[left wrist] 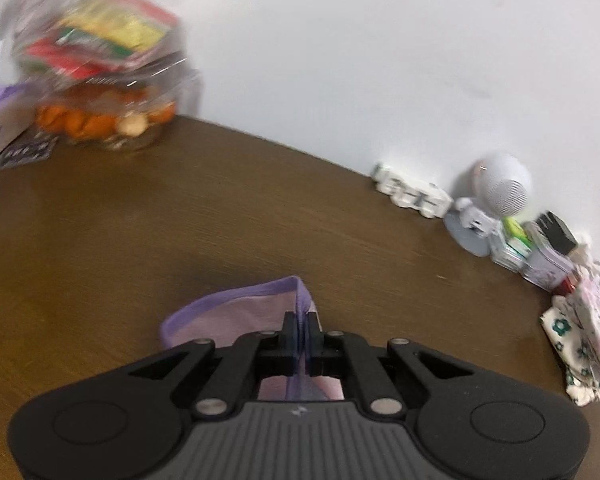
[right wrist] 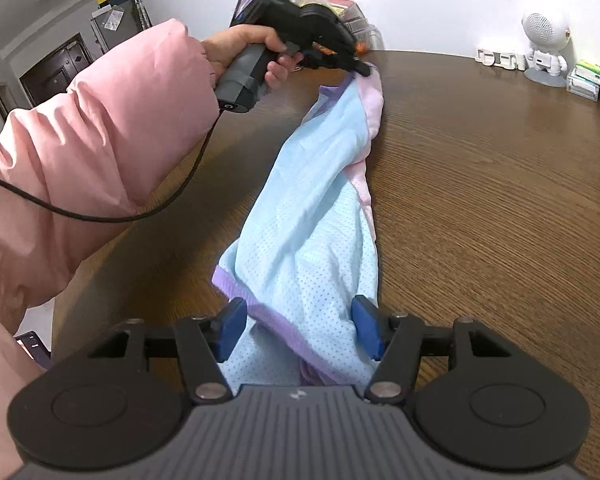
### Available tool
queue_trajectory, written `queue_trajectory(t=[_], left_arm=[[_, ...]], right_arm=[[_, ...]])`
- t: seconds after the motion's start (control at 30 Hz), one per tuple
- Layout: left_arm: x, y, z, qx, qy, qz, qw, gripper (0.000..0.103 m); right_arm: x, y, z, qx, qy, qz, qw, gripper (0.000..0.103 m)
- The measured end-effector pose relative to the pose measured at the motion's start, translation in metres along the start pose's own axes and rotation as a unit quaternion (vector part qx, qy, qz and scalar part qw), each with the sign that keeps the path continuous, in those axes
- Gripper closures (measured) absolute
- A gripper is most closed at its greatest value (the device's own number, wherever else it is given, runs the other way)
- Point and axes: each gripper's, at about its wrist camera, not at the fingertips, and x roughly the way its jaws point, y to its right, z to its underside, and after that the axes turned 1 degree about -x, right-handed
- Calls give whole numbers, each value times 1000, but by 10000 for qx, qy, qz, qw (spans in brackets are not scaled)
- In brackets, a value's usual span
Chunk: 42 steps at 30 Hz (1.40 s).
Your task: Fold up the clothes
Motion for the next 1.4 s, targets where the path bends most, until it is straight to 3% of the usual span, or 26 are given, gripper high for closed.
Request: queue_trajectory(t=[0.17,0.23,0.3,0.4,0.47,0.6,0.67,0.7,0.73,0.77,0.83,0.93,1.1,1.17,1.23,1.27,1.4], left_arm=[[4,-15,6,-235,86,74,9997,99],[2,-22,9,-439,162,129,9988,78],[-7,-26,11,-521,317,203,9979,66],[-29,-24,16,-329,516,173,9980,58],[-46,-19,22,-35,596,146,9981,58],[-68,4,51,566,470,531,9959,61],[-79,17,66,866,394,740,9927,76],[-79,22,74,969,303,798,9916,92],[-78,27,82,1053,189,835,9908,96],[-77,32,90,1136,75,872,9897,96],[-72,35,102,1236,-53,872,9885,97],[-61,30,111,1170,-104,790,9899,100],[-63,21,113,985,7,823,9917,99],[-68,24,112,972,86,873,9914,95],[-78,31,113,1061,200,1110,9879,93],[-83,34,113,1114,258,1244,9856,93],[-91,54,121,1533,230,1496,9765,94]], right_arm=[[0,-6,2,-67,18,108,9999,44],[-2,-7,2,-77,52,141,9999,41],[-6,-9,3,-69,134,164,9998,40],[-17,-9,4,-52,317,201,9993,40],[-24,-7,3,-30,438,249,9987,40],[-22,-6,0,-109,462,425,9980,45],[-15,-6,-2,-169,383,486,9979,47],[-12,-6,-2,-182,337,550,9978,52],[-8,-5,-2,-186,294,613,9975,58],[-6,-3,-2,-182,261,647,9974,61],[-2,-1,0,-127,150,668,9976,90],[-4,2,5,91,106,798,9967,99],[-17,9,18,545,156,908,9942,99],[-26,13,17,721,278,646,9949,95],[-34,14,5,636,475,631,9948,71],[-38,14,-1,575,578,642,9946,65],[-18,20,-30,240,482,666,9963,65]])
